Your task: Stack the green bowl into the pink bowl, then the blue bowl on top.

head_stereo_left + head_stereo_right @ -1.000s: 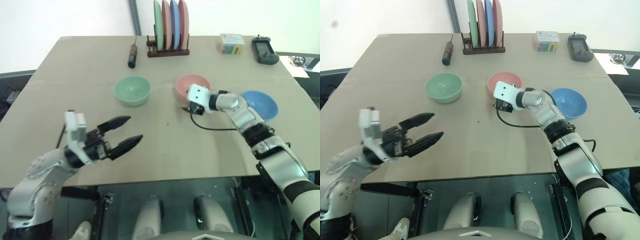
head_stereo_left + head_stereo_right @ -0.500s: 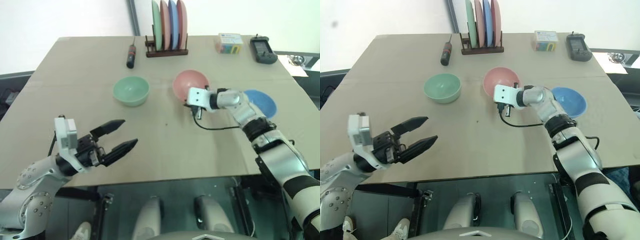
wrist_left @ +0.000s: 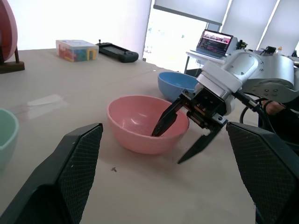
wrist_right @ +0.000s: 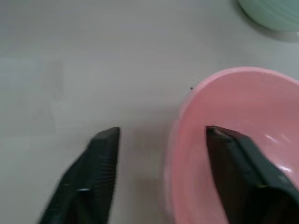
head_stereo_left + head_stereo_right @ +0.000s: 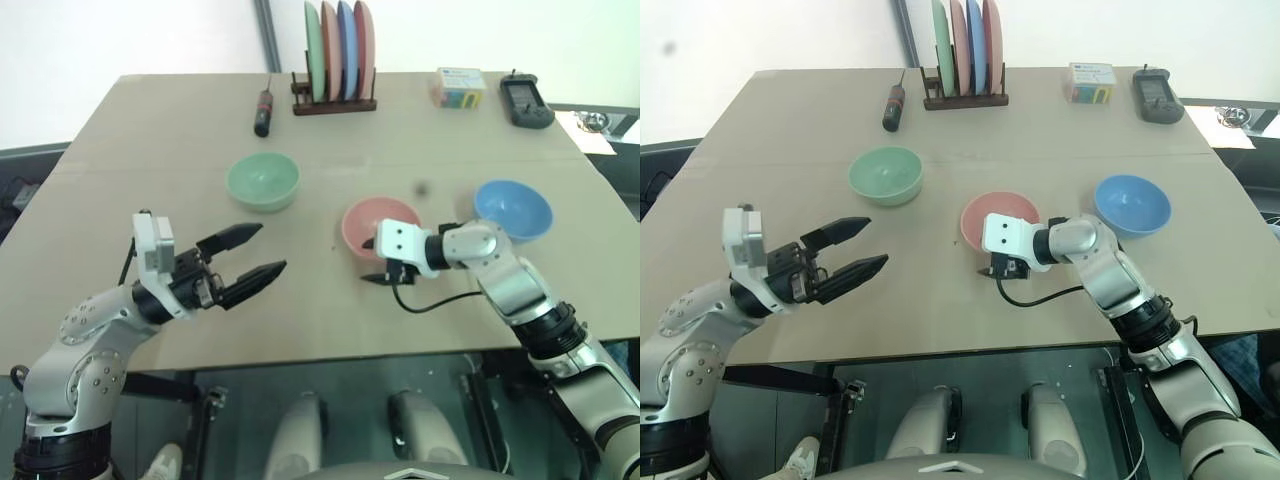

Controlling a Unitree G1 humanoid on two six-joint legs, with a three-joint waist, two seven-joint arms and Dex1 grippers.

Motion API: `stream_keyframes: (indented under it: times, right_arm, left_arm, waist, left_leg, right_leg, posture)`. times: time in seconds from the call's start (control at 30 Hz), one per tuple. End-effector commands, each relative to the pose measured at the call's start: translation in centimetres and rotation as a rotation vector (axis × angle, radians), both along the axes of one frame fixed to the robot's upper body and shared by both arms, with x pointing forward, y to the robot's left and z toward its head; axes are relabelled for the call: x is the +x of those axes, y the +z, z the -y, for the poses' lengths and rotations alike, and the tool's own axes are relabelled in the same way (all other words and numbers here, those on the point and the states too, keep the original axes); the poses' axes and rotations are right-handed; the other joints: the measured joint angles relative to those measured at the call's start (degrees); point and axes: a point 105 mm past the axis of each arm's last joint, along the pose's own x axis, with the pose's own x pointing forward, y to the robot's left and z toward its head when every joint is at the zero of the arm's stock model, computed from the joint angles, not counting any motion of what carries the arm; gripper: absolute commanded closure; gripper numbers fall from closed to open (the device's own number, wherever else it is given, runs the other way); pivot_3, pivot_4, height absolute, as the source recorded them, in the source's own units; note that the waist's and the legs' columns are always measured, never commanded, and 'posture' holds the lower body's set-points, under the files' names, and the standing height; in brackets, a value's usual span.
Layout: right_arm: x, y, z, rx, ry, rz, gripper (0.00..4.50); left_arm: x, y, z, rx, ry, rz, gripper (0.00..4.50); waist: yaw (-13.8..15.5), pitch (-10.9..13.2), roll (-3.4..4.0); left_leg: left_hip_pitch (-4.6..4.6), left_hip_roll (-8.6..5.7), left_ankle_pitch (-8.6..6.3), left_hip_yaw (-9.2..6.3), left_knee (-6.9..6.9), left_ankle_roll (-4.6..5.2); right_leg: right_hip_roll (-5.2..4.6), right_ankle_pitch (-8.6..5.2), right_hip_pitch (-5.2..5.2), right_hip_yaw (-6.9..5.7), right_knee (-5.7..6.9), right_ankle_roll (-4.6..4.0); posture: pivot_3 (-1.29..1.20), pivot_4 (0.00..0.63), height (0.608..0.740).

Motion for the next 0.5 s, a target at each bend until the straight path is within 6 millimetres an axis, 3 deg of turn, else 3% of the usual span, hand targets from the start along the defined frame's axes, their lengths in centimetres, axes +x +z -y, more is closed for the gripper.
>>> stream_keyframes:
  times: [0.03,0.17,0.3,0.37,0.5]
  right_arm:
    - [-0.3,2.4,0.3,0.053,-0.021,0.058,0.01]
    - [-1.4,5.9,1.8,0.215,-0.069,0.119,0.01]
    - [-3.1,7.8,3.6,0.317,-0.114,0.133,0.01]
    - [-3.4,8.8,4.2,0.399,-0.165,0.139,0.01]
    - [-3.8,9.7,5.4,0.464,-0.236,0.161,0.01]
  left_arm:
    - [0.3,0.5,0.1,0.011,-0.003,0.027,0.0]
    - [3.2,0.6,-0.3,0.079,0.194,0.032,0.0]
    - [7.3,-0.1,-1.8,0.508,0.518,0.11,0.0]
    - [8.4,0.5,-1.5,0.586,0.546,0.121,0.0]
    - [11.2,0.2,-0.2,0.924,0.524,0.183,0.0]
  waist:
    - [0.0,0.0,0.0]
    - [0.4,0.0,-0.02]
    - [1.0,0.0,-0.08]
    - [1.0,0.0,-0.08]
    - [1.3,0.0,-0.08]
  left_leg:
    - [-0.01,0.0,0.0,0.0,0.0,0.0]
    - [-0.06,-0.01,0.0,-0.05,-0.03,0.0]
    - [0.0,-0.04,0.0,-0.1,-0.01,0.0]
    - [0.02,-0.04,0.0,-0.04,-0.02,0.0]
    - [-0.01,-0.04,0.0,-0.06,-0.03,0.0]
  right_leg:
    - [0.0,0.0,0.0,0.0,-0.03,0.0]
    - [-0.01,0.04,-0.02,-0.03,-0.04,0.07]
    - [0.01,0.11,0.05,-0.06,-0.04,0.23]
    - [0.01,0.1,0.04,-0.02,-0.03,0.23]
    - [0.04,0.1,0.01,-0.04,-0.03,0.23]
  posture:
    - [0.0,0.15,0.74]
    - [0.0,0.15,0.74]
    - [0.0,0.15,0.74]
    - [0.0,0.15,0.74]
    - [0.0,0.15,0.74]
